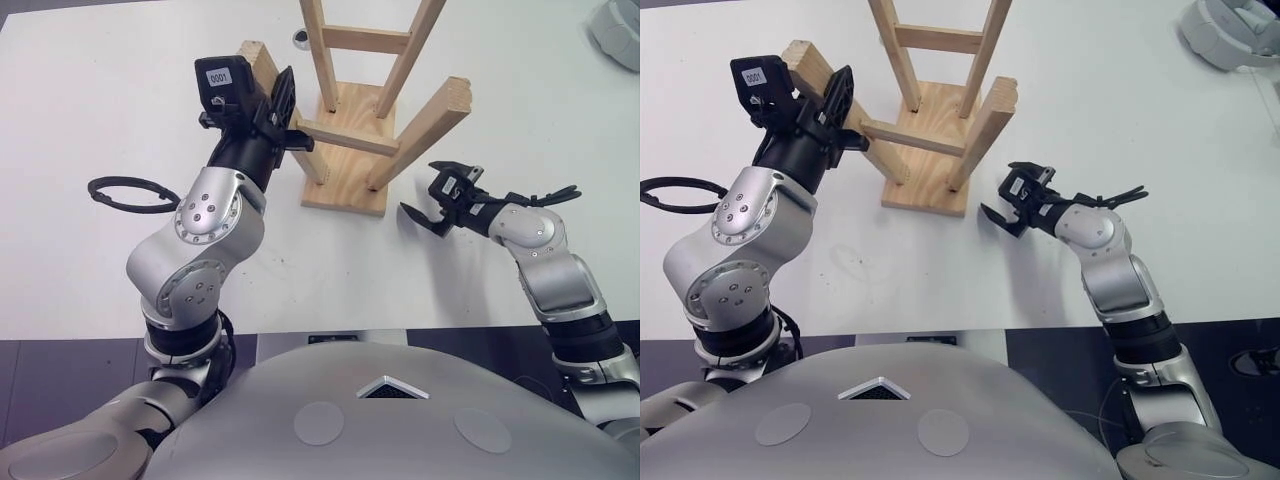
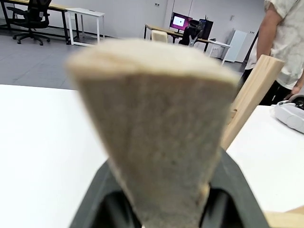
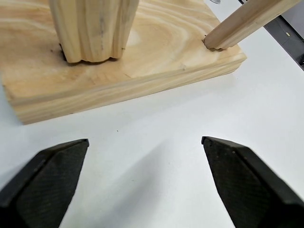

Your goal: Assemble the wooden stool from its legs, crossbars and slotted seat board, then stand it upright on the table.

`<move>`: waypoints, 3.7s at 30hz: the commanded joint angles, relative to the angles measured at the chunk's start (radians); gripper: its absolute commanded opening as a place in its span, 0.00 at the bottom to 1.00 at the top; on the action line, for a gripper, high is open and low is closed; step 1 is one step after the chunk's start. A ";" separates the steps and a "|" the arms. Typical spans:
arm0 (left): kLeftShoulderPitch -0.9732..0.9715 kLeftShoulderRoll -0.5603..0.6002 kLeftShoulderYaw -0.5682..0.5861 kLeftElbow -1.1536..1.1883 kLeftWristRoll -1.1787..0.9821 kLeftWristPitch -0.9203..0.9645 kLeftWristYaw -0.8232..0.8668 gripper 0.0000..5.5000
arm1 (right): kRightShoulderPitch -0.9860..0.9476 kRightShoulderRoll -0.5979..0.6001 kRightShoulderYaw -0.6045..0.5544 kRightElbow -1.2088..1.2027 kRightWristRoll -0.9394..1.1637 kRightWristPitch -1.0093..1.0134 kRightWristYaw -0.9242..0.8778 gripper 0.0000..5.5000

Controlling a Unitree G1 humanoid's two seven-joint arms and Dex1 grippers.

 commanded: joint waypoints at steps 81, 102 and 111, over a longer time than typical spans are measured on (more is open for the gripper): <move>-0.592 0.014 0.385 0.235 0.215 0.066 -0.434 0.77 | -0.785 0.522 -0.369 -0.173 0.143 0.293 -0.372 0.81; -0.468 -0.092 0.343 0.364 0.107 -0.022 -0.463 0.77 | -0.668 0.508 -0.244 -0.146 0.206 0.486 -0.435 0.81; -0.649 0.066 0.351 0.350 0.120 -0.032 -0.481 0.77 | -0.812 0.520 -0.338 -0.189 0.277 0.292 -0.469 0.81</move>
